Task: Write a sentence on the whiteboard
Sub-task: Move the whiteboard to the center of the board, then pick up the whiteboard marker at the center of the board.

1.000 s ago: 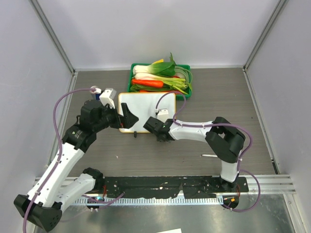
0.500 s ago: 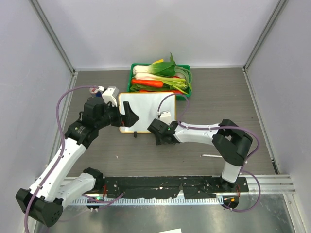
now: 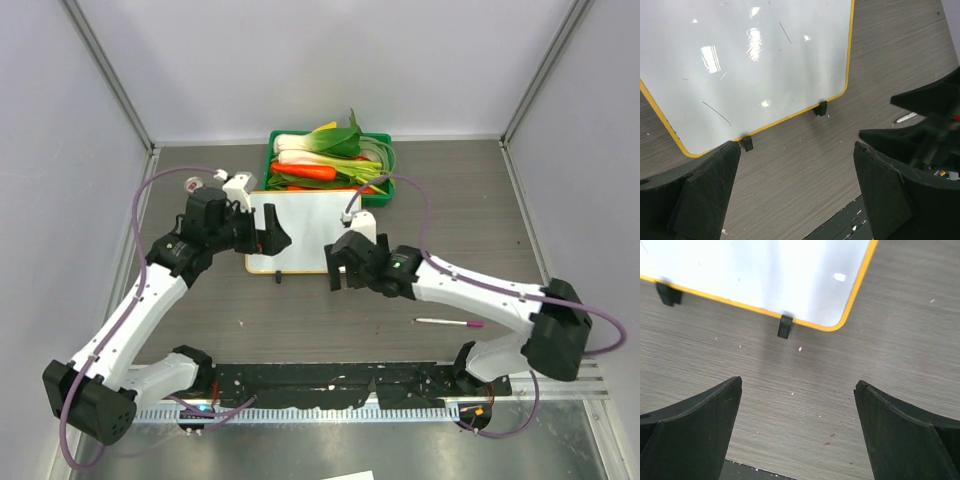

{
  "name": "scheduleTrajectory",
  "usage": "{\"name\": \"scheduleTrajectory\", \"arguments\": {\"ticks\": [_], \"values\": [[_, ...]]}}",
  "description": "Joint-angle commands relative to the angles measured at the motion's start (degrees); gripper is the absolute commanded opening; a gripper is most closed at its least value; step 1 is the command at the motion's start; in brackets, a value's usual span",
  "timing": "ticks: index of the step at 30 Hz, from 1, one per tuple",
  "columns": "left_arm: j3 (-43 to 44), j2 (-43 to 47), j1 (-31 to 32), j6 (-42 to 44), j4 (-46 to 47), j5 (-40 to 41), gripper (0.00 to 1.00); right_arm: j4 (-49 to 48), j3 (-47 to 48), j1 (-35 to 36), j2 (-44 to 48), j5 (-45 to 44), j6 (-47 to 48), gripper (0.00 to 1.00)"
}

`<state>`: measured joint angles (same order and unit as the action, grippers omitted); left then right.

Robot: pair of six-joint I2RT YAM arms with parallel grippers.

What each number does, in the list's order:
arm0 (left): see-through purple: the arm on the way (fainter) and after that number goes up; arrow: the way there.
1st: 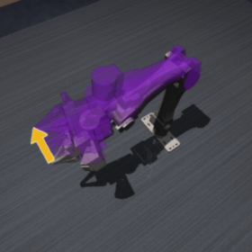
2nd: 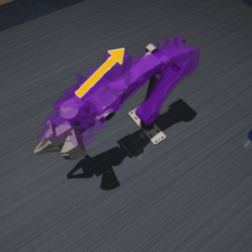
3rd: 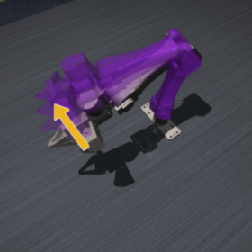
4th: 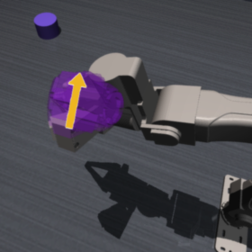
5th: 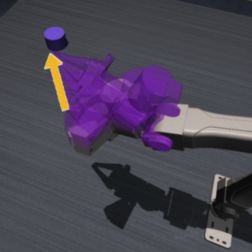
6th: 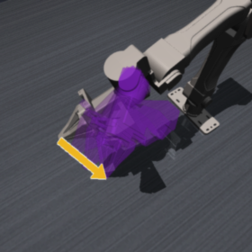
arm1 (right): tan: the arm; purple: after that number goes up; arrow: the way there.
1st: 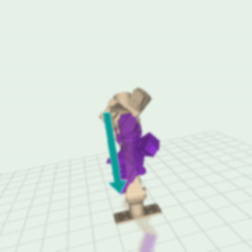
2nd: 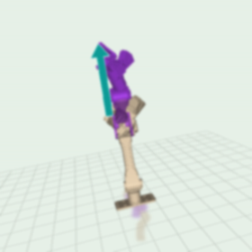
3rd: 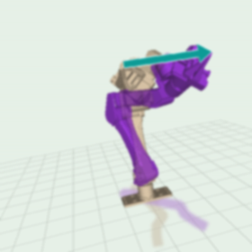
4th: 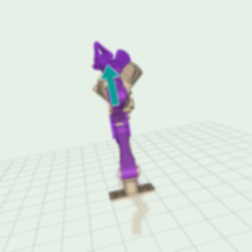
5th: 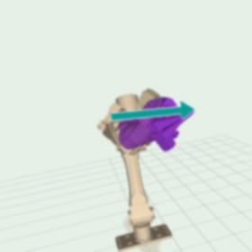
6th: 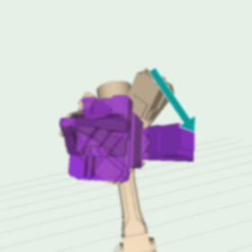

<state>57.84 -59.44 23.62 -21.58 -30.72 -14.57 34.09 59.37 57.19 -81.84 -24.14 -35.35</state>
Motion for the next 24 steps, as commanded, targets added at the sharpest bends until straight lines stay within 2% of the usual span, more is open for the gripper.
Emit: {"name": "scheduleTrajectory", "arguments": {"ticks": [1,4,7,10,16,24], "values": [[1.75,-2.78,0.2,1.37,1.01,-2.92,1.0,-0.93,-1.44,-3.91,9.76,-2.25,6.4,1.0],[1.83,-4.19,0.2,1.37,1.98,-3.98,1.0,-3.32,-2.86,-9.8,16.17,-0.39,8.47,0.99],[2.27,-5.77,0.11,1.54,2.51,-4.68,1.0,-3.76,-3.91,-22.77,18.91,11.35,6.62,0.99],[3.15,-7.44,0.11,2.16,1.98,-5.73,1.0,-4.12,-5.32,-31.41,19.35,16.4,7.4,0.99],[4.11,-9.99,1.6,3.04,2.68,-8.2,1.0,-1.83,-4.97,-34.51,17.95,16.23,7.85,0.99],[7.63,-15.0,11.0,5.23,5.84,-8.2,1.0,-1.57,-7.25,-37.23,17.33,15.53,6.7,0.98]]}}
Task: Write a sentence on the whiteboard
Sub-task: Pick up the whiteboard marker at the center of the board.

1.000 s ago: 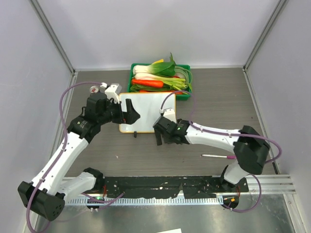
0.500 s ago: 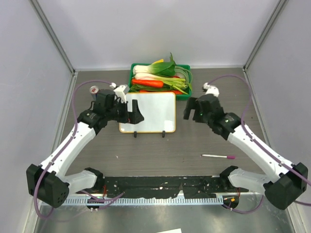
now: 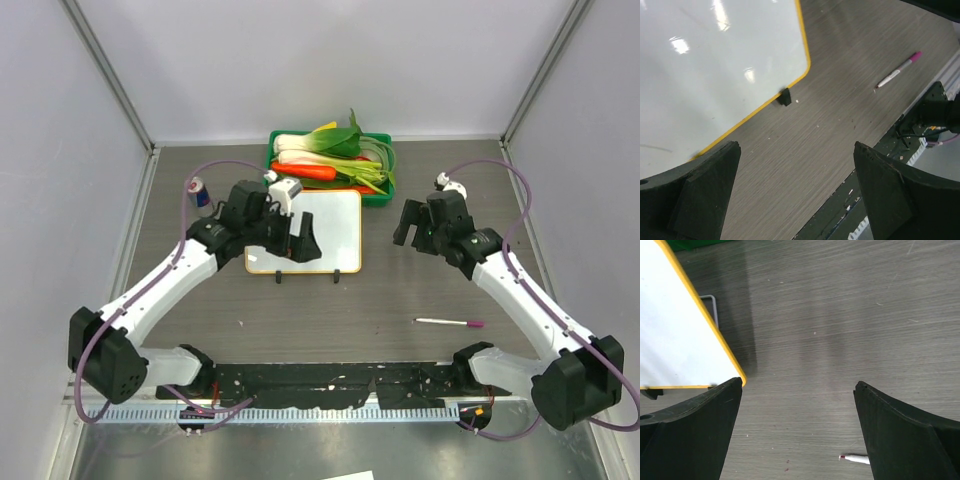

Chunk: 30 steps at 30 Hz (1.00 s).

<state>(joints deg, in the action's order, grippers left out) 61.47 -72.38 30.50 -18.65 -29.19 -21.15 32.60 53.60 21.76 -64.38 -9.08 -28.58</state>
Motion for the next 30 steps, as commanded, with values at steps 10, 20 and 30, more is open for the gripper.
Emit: {"name": "scheduleTrajectory", "arguments": {"ticks": [10,20,30], "values": [[16.82,-17.42,18.44,6.61,2.74,3.91,1.0,-1.31,-8.07,-16.03,0.48,11.6,-0.43,0.98],[31.06,-36.59,34.35,13.63,2.82,11.12,1.0,-2.37,-11.68,-31.42,-0.83,22.62,1.34,0.92],[38.19,-48.99,41.21,18.39,5.63,13.06,0.94,-6.58,-15.81,-36.43,-1.62,28.23,-1.48,0.93]]}}
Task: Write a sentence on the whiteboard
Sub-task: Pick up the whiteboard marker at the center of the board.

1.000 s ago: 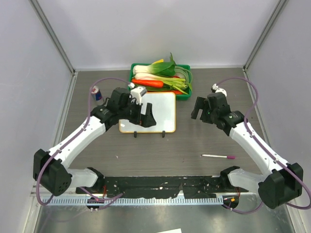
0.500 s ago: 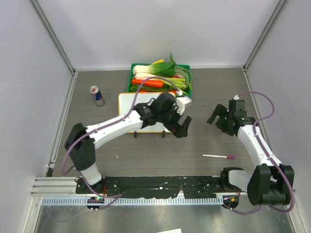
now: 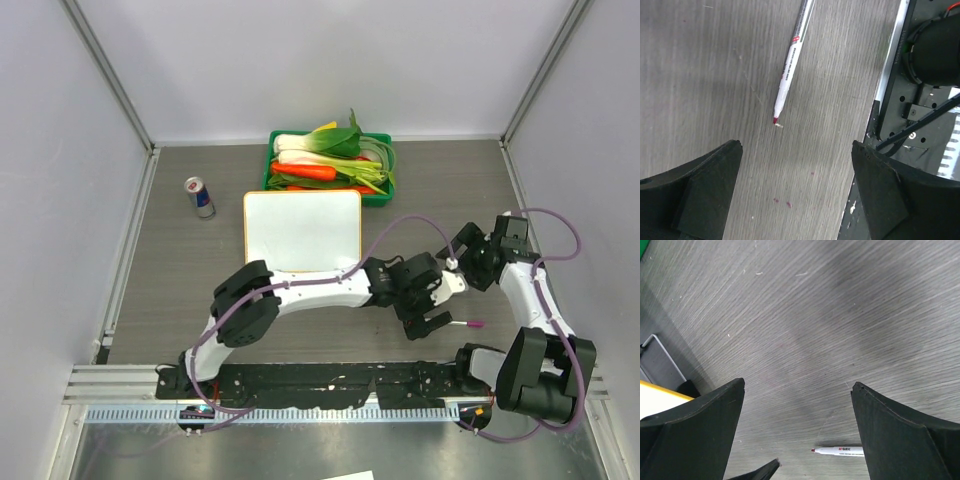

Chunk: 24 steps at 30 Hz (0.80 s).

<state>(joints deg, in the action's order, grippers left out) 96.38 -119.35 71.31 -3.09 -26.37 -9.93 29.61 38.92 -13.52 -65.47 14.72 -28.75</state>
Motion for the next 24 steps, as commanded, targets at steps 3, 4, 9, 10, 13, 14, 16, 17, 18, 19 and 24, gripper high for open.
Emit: {"name": "scheduleTrajectory", "arguments": {"ticks": [3,4,9,10,13,14,16,17,18,19,24], "values": [[4.69,-4.57,1.11,4.48,3.08,2.72,0.92,-4.03,-1.3,-1.6,-2.02,5.41,-1.39,0.92],[5.31,-5.62,1.29,4.59,2.91,3.25,0.91,-4.46,-1.21,-1.77,-2.38,5.84,-1.31,0.92],[10.31,-11.24,1.29,5.11,0.45,2.46,0.8,-4.91,-0.25,-2.04,-3.87,6.28,-0.69,0.93],[11.45,-12.82,1.38,5.38,0.01,2.55,0.77,-4.91,0.1,-2.13,-4.13,6.29,-0.52,0.93],[14.61,-15.47,1.46,6.43,-1.74,2.46,0.68,-5.08,0.2,-2.21,-4.58,6.02,-0.51,0.93],[15.32,-16.34,1.38,6.78,-2.8,2.38,0.64,-5.08,0.28,-2.39,-4.66,5.93,-0.43,0.92],[15.07,-16.88,1.47,7.48,-3.25,2.81,0.54,-5.08,0.2,-2.56,-4.58,5.85,-0.69,0.93],[14.37,-16.88,1.64,8.1,-2.81,3.51,0.48,-5.17,0.2,-2.83,-4.58,5.76,-0.69,0.92],[13.23,-16.79,1.73,8.19,-2.37,3.95,0.41,-5.26,0.11,-2.83,-4.58,5.76,-0.78,0.92],[12.26,-16.53,1.99,8.45,-1.93,4.57,0.33,-5.26,0.19,-3.0,-4.66,5.84,-0.87,0.92],[9.27,-16.0,2.78,8.98,-1.67,5.1,0.0,-5.35,0.19,-3.53,-4.84,5.93,-0.69,0.92]]}}
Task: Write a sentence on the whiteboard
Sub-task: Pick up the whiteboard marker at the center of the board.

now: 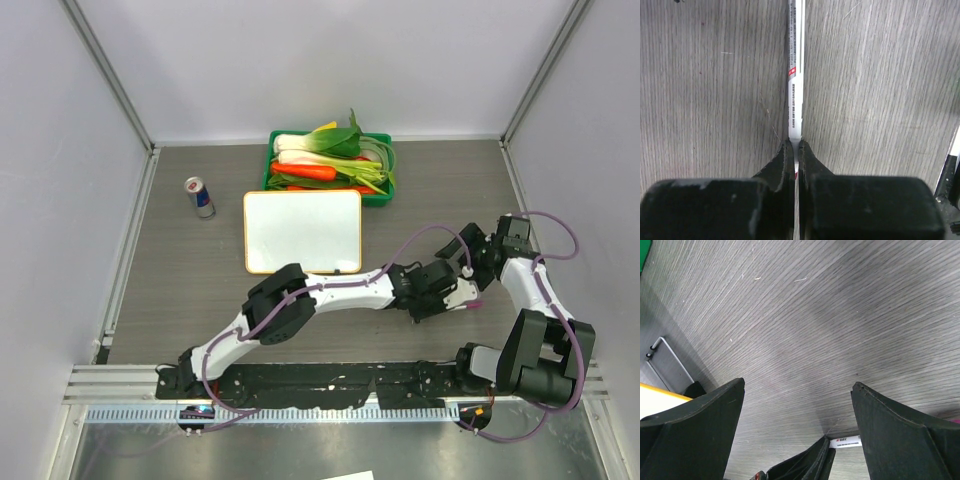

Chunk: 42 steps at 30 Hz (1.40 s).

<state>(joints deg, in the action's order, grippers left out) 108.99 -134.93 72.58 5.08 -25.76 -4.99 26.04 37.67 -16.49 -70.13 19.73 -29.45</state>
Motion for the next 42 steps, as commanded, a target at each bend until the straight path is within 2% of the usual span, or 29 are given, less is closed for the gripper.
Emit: {"name": "scheduleTrajectory", "arguments": {"ticks": [1,6,15,19,27,31,35,42], "values": [[-3.95,0.02,1.43,0.63,-2.28,0.25,0.0,-1.78,1.53,-0.56,-0.27,1.02,0.01,0.92],[-9.92,5.02,1.43,-0.51,-0.62,4.55,0.0,-1.7,1.97,-0.65,1.57,1.02,0.89,0.93],[-22.76,18.38,-1.03,-4.46,3.52,9.21,0.0,-0.64,4.43,-0.65,5.26,1.19,0.89,0.99],[-28.65,25.75,-3.66,-6.66,4.93,9.83,0.0,-0.64,5.92,-0.39,7.37,1.81,0.1,0.99],[-38.75,43.77,-9.9,-10.26,4.14,10.44,0.0,1.2,15.14,3.13,7.73,0.93,-0.52,0.99],[-43.06,53.78,-14.73,-12.9,1.51,10.61,0.0,0.94,19.1,9.54,5.54,-1.08,-1.48,0.99],[-44.57,64.86,-18.6,-14.92,-3.06,13.16,0.0,-2.48,21.21,19.01,2.46,-1.01,-2.71,0.98],[-43.07,77.35,-26.95,-19.67,-9.92,9.93,0.0,-9.86,23.5,33.62,-3.52,5.48,-3.42,0.91]]}}
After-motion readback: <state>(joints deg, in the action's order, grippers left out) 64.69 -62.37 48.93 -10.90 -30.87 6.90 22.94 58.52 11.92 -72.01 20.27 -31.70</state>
